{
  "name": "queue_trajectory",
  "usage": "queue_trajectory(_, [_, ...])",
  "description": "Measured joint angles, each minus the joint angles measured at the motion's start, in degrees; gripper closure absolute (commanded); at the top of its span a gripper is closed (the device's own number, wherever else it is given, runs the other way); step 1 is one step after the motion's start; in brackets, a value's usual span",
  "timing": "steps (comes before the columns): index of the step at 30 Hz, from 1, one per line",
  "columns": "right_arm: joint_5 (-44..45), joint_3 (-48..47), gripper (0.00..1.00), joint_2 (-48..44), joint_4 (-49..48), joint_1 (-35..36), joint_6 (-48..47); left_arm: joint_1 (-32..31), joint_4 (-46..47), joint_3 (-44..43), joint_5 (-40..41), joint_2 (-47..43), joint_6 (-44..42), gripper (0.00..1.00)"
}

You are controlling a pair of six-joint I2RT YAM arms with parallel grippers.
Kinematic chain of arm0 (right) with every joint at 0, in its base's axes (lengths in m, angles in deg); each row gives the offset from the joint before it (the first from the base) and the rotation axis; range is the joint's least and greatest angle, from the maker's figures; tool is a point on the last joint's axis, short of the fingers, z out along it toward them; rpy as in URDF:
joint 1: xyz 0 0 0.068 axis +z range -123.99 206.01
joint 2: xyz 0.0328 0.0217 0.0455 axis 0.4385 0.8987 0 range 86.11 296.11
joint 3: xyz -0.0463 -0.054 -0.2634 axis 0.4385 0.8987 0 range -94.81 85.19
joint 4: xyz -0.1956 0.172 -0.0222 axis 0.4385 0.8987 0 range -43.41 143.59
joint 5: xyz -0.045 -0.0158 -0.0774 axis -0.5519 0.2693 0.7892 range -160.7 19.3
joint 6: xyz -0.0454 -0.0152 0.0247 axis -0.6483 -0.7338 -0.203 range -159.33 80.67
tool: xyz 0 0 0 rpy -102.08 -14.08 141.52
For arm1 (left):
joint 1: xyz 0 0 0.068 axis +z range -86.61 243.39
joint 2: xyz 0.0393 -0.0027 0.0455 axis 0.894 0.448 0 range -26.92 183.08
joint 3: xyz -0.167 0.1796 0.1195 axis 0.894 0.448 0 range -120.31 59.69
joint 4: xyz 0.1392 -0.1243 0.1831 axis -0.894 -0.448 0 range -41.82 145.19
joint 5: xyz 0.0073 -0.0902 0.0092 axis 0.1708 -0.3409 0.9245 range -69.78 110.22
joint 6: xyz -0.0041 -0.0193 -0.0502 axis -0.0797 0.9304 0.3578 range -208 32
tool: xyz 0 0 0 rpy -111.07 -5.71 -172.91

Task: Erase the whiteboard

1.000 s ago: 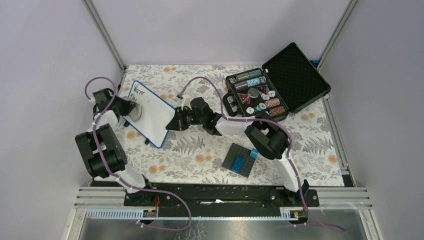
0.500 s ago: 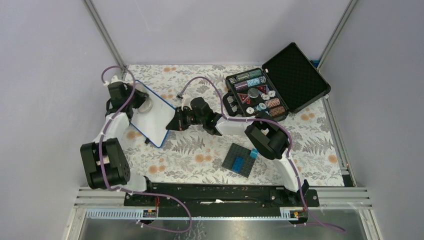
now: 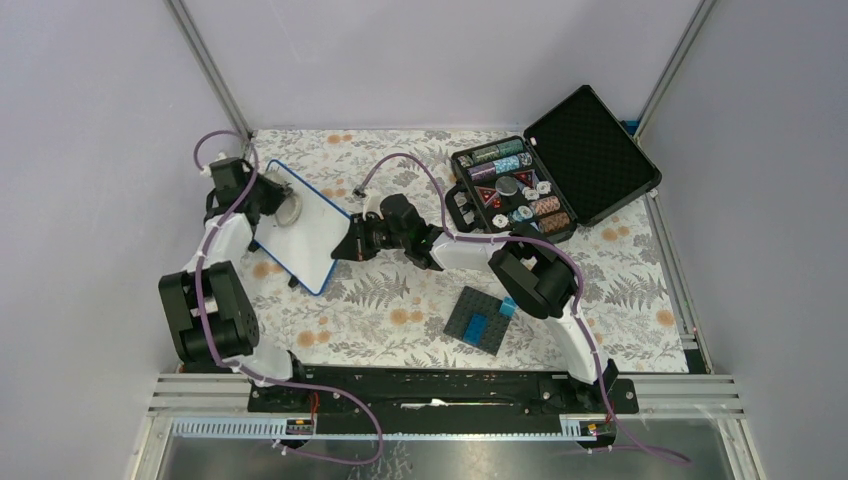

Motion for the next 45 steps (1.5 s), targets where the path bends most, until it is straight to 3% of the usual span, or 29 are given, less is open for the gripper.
queue_trajectory(4, [0.0, 0.0, 1.0, 0.0, 0.0, 0.0, -0.2, 5.8, -0.5, 1.0, 0.2, 3.7, 3.7, 1.0])
queue_trajectory(8, [-0.1, 0.0, 1.0, 0.0, 0.0, 0.0, -0.3, 6.5, 0.5, 1.9, 0.1, 4.0, 4.9, 1.0])
queue_trajectory(11, [-0.2, 0.0, 1.0, 0.0, 0.0, 0.0, -0.3, 4.8, 0.4, 1.8, 2.7, 3.6, 3.4, 1.0])
queue_trajectory(16, [-0.2, 0.0, 1.0, 0.0, 0.0, 0.0, -0.2, -3.8, -3.1, -0.8, 12.0, 0.1, -3.0, 1.0])
queue_trajectory(20, [-0.4, 0.0, 1.0, 0.0, 0.3, 0.0, -0.3, -7.6, -4.0, -0.5, 9.6, -3.3, -6.2, 1.0])
queue_trajectory(25, [-0.3, 0.0, 1.0, 0.0, 0.7, 0.0, 0.0, -7.7, -4.3, -0.6, 8.5, -3.2, -9.2, 1.0])
queue_trajectory(36, [-0.5, -1.0, 1.0, 0.2, 1.8, 0.0, -0.8, 3.5, -2.9, 1.1, -4.3, 1.1, -4.9, 1.0])
queue_trajectory(45, [-0.6, -1.0, 1.0, 0.2, 2.5, 0.0, -0.6, -2.3, -0.3, 5.2, -0.2, -4.3, -6.6, 1.0])
